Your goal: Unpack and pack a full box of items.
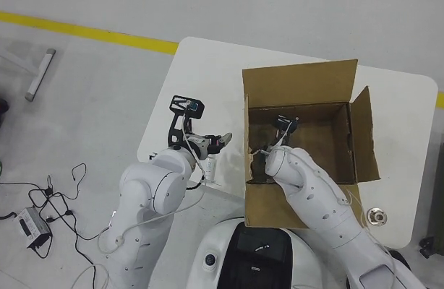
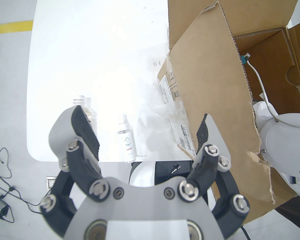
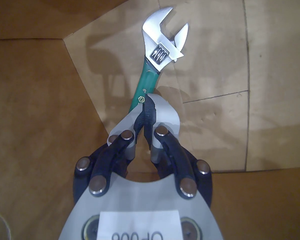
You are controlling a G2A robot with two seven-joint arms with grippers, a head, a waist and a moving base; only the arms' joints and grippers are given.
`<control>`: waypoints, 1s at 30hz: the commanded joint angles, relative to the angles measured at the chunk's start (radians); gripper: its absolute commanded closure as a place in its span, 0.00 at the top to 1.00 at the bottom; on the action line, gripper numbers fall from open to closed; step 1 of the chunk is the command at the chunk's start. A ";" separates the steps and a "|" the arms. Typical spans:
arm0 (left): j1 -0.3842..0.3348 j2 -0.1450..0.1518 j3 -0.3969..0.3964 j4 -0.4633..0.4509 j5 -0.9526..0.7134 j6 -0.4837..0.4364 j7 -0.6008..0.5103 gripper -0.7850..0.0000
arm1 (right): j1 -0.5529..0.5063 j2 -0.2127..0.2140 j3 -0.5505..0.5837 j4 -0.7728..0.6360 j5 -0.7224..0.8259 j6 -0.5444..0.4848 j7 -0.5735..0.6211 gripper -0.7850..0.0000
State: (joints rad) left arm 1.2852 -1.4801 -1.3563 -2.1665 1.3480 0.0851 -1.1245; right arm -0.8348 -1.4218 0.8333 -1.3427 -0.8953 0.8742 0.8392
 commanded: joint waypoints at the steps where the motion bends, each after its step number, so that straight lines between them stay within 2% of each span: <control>1: 0.000 0.000 0.000 0.000 0.000 0.000 0.000 1.00 | -0.007 0.002 0.007 -0.011 -0.013 0.001 0.011 0.00; 15: 0.000 0.000 0.000 0.000 0.000 0.000 0.000 1.00 | -0.048 0.012 0.047 -0.068 -0.098 -0.002 0.053 0.00; 19: 0.020 0.002 -0.012 0.006 -0.005 0.009 0.058 1.00 | -0.026 0.006 0.035 -0.038 -0.116 -0.027 0.065 0.00; 20: 0.022 0.003 -0.015 0.006 -0.005 0.014 0.066 1.00 | -0.018 0.003 0.030 -0.029 -0.117 -0.029 0.070 0.09; 23: 0.022 0.004 -0.021 0.010 -0.005 0.022 0.074 1.00 | 0.005 -0.007 0.019 0.005 -0.115 -0.031 0.074 0.26; 27: 0.020 0.005 -0.021 0.011 -0.003 0.024 0.076 1.00 | 0.037 -0.022 0.005 0.057 -0.106 -0.036 0.077 0.39; 30: 0.020 0.005 -0.021 0.011 -0.003 0.024 0.076 1.00 | 0.057 -0.033 -0.002 0.096 -0.098 -0.040 0.072 0.36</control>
State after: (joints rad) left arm 1.3048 -1.4749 -1.3777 -2.1556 1.3453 0.1090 -1.0482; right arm -0.7847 -1.4508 0.8334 -1.2627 -0.9969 0.8355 0.9148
